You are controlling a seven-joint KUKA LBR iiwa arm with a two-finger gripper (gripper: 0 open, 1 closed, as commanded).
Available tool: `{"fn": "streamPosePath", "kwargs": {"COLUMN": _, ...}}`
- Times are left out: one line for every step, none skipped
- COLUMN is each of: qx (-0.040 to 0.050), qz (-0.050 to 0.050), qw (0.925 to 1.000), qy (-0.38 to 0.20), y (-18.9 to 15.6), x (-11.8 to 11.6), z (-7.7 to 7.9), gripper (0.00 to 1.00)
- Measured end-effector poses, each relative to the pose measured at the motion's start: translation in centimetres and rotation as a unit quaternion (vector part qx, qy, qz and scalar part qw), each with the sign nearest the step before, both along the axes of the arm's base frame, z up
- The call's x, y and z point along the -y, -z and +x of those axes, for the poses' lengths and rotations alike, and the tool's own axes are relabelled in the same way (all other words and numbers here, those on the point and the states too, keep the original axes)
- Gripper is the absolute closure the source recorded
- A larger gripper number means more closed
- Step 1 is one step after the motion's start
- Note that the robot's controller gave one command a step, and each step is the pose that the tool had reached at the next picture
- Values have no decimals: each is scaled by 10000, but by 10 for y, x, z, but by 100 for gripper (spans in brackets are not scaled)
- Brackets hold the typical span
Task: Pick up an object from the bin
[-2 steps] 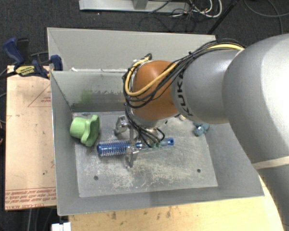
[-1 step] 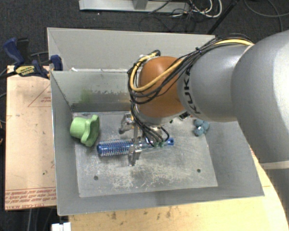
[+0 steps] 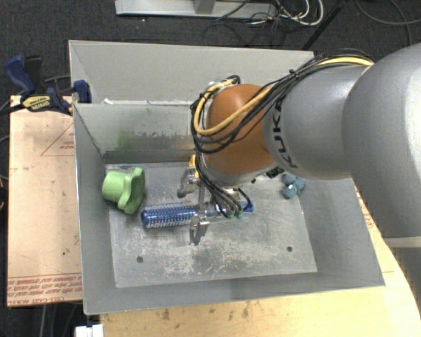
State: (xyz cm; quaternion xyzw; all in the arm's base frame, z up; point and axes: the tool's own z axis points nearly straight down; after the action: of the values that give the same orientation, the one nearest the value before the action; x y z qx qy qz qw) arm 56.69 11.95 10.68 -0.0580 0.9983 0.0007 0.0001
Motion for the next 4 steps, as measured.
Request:
{"fn": "streamPosePath", "kwargs": {"qx": 39, "qz": 18, "qw": 9987, "qy": 517, "y": 32, "x": 3, "z": -4, "gripper": 0}}
{"fn": "streamPosePath", "kwargs": {"qx": 15, "qz": 10, "qw": 9987, "qy": 515, "y": 30, "x": 2, "z": -3, "gripper": 0}}
{"fn": "streamPosePath", "kwargs": {"qx": 45, "qz": 22, "qw": 9986, "qy": 522, "y": 27, "x": 2, "z": 0, "gripper": 100}}
{"fn": "streamPosePath", "kwargs": {"qx": 31, "qz": 9, "qw": 9986, "qy": 521, "y": -27, "x": 2, "z": 1, "gripper": 100}}
